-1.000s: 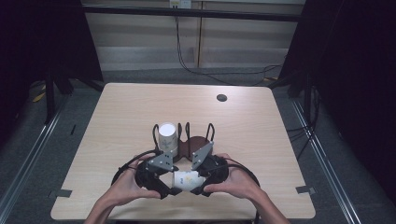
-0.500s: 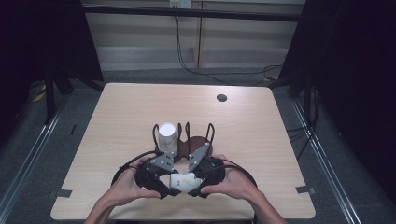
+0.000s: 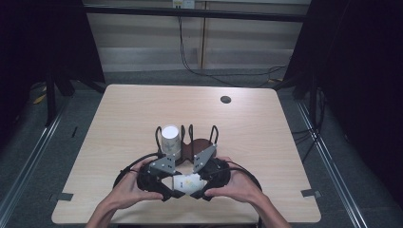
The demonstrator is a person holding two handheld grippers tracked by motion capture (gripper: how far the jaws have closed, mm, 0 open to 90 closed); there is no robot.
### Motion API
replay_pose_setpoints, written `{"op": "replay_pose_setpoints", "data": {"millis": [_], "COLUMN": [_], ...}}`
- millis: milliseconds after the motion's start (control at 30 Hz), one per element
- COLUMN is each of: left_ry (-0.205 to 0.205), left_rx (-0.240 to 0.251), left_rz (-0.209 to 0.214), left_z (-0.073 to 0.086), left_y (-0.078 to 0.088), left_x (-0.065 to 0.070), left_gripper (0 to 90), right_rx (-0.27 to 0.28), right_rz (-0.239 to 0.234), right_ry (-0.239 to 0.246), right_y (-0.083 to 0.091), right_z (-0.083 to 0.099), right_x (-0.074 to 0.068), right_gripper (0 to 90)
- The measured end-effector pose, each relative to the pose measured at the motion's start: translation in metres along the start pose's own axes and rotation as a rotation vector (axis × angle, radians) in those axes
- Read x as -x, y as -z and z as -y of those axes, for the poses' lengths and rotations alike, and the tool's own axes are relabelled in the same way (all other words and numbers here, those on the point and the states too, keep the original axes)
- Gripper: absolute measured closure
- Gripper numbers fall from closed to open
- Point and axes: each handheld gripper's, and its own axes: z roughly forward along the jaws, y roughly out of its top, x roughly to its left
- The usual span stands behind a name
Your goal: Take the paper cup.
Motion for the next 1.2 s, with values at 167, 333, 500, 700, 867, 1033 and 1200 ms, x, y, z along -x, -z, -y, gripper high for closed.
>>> {"op": "replay_pose_setpoints", "data": {"millis": [167,333,500,700,867,1033,1200], "left_ry": [0.007,0.008,0.028,0.025,0.03,0.026,0.022], "left_rx": [0.024,0.049,0.097,0.151,0.202,0.246,0.283], "left_rz": [-0.019,-0.027,-0.054,-0.072,-0.083,-0.075,-0.07], "left_z": [0.001,0.003,0.006,0.008,0.013,0.017,0.019], "left_y": [0.005,0.009,0.014,0.018,0.023,0.02,0.017], "left_x": [-0.001,-0.001,-0.002,-0.001,-0.003,-0.001,-0.001], "left_gripper": [37.1,37.0,36.8,36.6,36.4,36.3,36.2], "right_rx": [0.053,0.108,0.186,0.292,0.345,0.43,0.464], "right_rz": [0.002,0.006,0.023,0.036,0.055,0.054,0.071], "right_ry": [-0.014,-0.052,-0.083,-0.104,-0.135,-0.162,-0.166], "right_y": [0.003,0.007,0.017,0.025,0.024,0.021,0.02], "right_z": [0.005,0.012,0.022,0.035,0.046,0.054,0.057], "right_x": [0.002,0.005,0.006,0.006,0.004,0.003,0.0], "right_gripper": [14.0,14.0,13.8,13.7,14.1,14.6,14.6]}}
